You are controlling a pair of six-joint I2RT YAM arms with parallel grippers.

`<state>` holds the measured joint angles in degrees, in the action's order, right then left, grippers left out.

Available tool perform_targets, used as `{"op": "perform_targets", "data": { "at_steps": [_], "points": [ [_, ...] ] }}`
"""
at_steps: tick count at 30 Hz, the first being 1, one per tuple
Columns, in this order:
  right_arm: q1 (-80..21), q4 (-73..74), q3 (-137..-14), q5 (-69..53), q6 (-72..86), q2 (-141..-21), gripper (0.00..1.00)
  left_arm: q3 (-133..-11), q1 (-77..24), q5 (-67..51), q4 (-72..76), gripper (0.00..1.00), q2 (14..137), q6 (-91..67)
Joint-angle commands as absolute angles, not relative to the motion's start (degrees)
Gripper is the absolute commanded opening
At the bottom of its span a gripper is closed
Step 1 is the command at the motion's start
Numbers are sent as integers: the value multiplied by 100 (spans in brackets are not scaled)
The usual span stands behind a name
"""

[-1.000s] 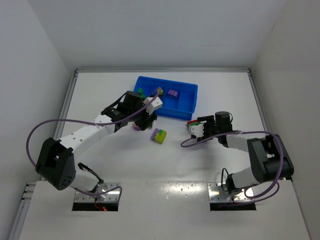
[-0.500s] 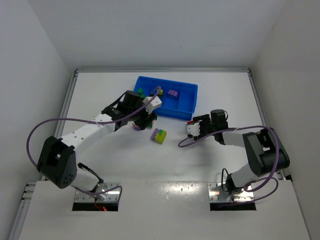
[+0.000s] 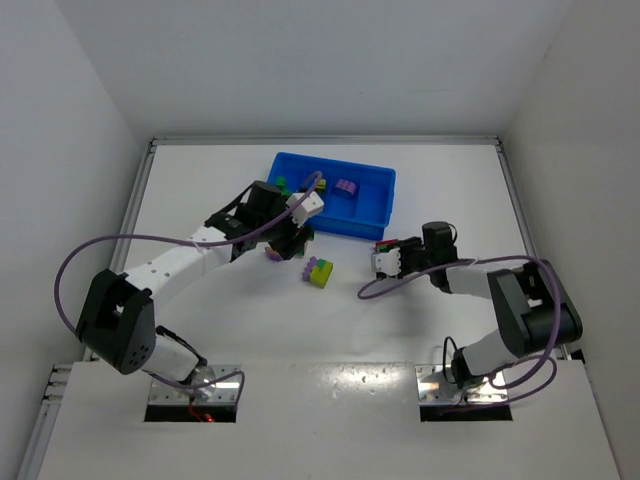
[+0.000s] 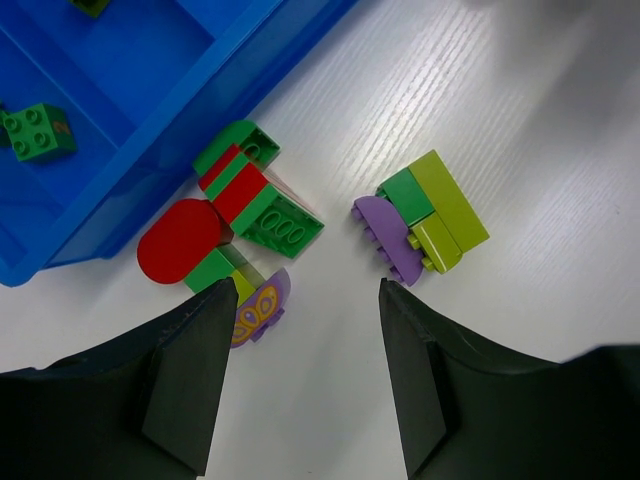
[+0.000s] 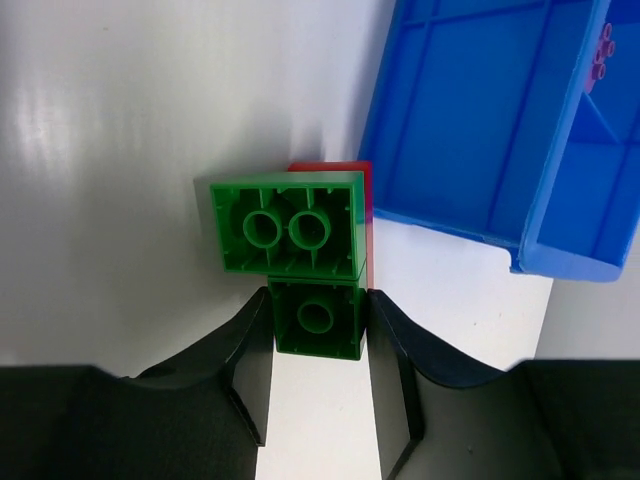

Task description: Sort the legos into containers by color

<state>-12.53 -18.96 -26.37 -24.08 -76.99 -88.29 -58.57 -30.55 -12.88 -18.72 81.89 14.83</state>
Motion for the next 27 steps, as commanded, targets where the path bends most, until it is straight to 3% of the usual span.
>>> {"op": "perform_targets", "data": {
  "at_steps": [1, 7, 15, 21, 27],
  "points": [
    [-1283, -1890, -2453, -2628, -7726, -8264, 27, -5837, -2997, -1494, -1679, 65, 8060, 1328],
    [-1222, -512, -2689, -2681, -6726, -7331, 13, -5730, -2997, -1740, -1679, 65, 7831, 1179],
    [-1169, 2195, -4489, -3768, -4136, -6961, 12, -5906, -2944, -2976, -1942, 66, 7621, 1117],
    [-1116, 4331, -6080, -5429, -2920, -7838, 13, -5959, -2602, -4645, -1995, 66, 7690, 835],
    [-1116, 6264, -7187, -7012, -3424, -8962, 14, -5845, -2242, -6062, -1505, 66, 7928, 317]
  ]
}}
